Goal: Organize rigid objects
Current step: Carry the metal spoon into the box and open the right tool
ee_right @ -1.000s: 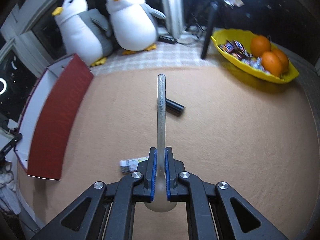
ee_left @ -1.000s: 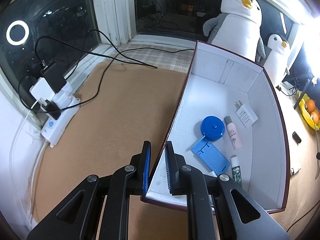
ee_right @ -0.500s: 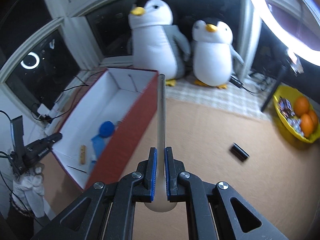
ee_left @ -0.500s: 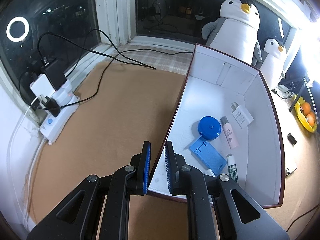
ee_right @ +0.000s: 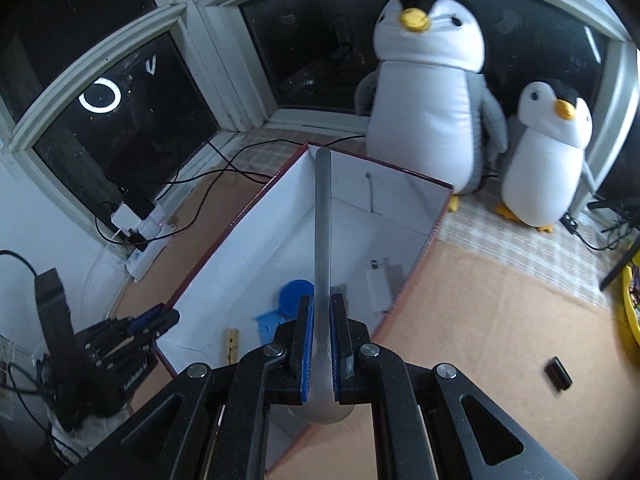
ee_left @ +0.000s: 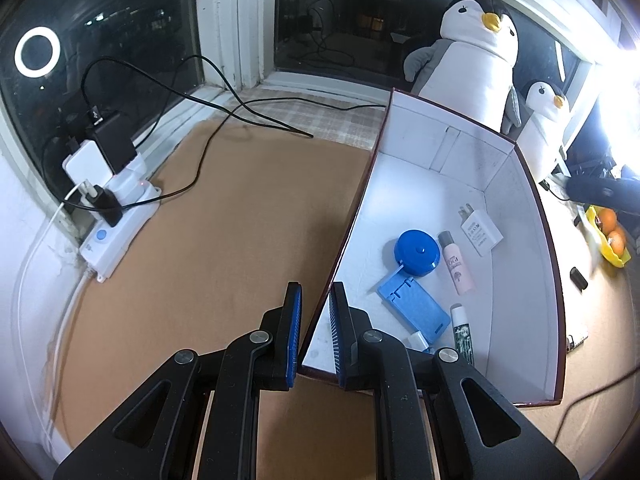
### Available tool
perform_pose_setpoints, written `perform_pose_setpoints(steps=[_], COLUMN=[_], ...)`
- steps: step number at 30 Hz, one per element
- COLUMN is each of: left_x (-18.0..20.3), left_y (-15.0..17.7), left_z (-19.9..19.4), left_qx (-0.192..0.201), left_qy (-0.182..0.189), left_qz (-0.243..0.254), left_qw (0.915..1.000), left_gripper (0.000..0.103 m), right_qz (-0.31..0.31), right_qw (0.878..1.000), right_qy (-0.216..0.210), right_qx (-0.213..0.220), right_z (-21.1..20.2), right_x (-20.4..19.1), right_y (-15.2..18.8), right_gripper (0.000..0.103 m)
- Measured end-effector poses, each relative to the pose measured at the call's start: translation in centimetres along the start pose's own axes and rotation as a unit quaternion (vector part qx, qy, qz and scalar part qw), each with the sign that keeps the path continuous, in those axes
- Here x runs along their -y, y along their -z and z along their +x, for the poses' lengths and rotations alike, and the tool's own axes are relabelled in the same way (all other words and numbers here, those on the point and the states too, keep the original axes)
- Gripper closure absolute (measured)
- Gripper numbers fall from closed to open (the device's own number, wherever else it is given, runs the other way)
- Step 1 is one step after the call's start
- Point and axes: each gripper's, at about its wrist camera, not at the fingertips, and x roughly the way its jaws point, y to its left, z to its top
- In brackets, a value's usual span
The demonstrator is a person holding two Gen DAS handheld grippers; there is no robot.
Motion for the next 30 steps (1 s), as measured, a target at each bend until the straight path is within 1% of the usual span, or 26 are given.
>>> perform_pose_setpoints(steps=[5,11,16,20,21,22,23,24,25,30], left_x=[0.0,-0.1,0.0,0.0,0.0,0.0,0.1,0.0,0.0,0.1], left_y=[0.1,0.2,0.2,0.1,0.1,0.1,0.1,0.1,0.1,0.2], left_z=[0.0,-0.1,-0.1,0.0,0.0,0.0,0.0,0.0,0.1,0.2], left_qx=[0.001,0.001,-0.001,-0.003,-0.003,-0.003,-0.003,-0.003,-0.004,-0.004], left_qy=[0.001,0.001,0.0,-0.001,-0.002,-0.002,-0.002,-0.002,-0.002,-0.003], left_qz=[-0.001,-0.001,-0.001,0.0,0.0,0.0,0.001,0.001,0.001,0.002], left_qw=[1.0,1.0,1.0,1.0,1.0,1.0,1.0,1.0,1.0,1.0], left_gripper=[0.09,0.09,0.09,0.09,0.09,0.09,0.09,0.09,0.09,0.09], right_qz=[-0.006,-0.005,-0.014,-0.027,-0.028,-0.029,-0.029,-0.03,-0.033,-0.039], right_qw=[1.0,0.998,0.997,0.996,0.996,0.996,0.996,0.996,0.996,0.997], right_qy=[0.005,0.011,0.021,0.03,0.032,0.03,0.029,0.031,0.034,0.033], right_qx=[-0.022,-0.056,-0.073,-0.074,-0.073,-0.076,-0.077,-0.074,-0.069,-0.065], right_z=[3.4,7.3,9.2,9.6,9.6,9.7,9.7,9.6,9.5,9.1], right_x=[-1.1,-1.2,-1.4,-1.8,-1.8,-1.8,-1.8,-1.8,-2.0,-2.1], right_y=[-1.1,-1.7,-1.4,-1.3,-1.3,-1.3,-1.2,-1.2,-1.2,-1.2], right_gripper=[0.096,0.096,0.096,0.096,0.094,0.084,0.077,0.065,0.059,0.059])
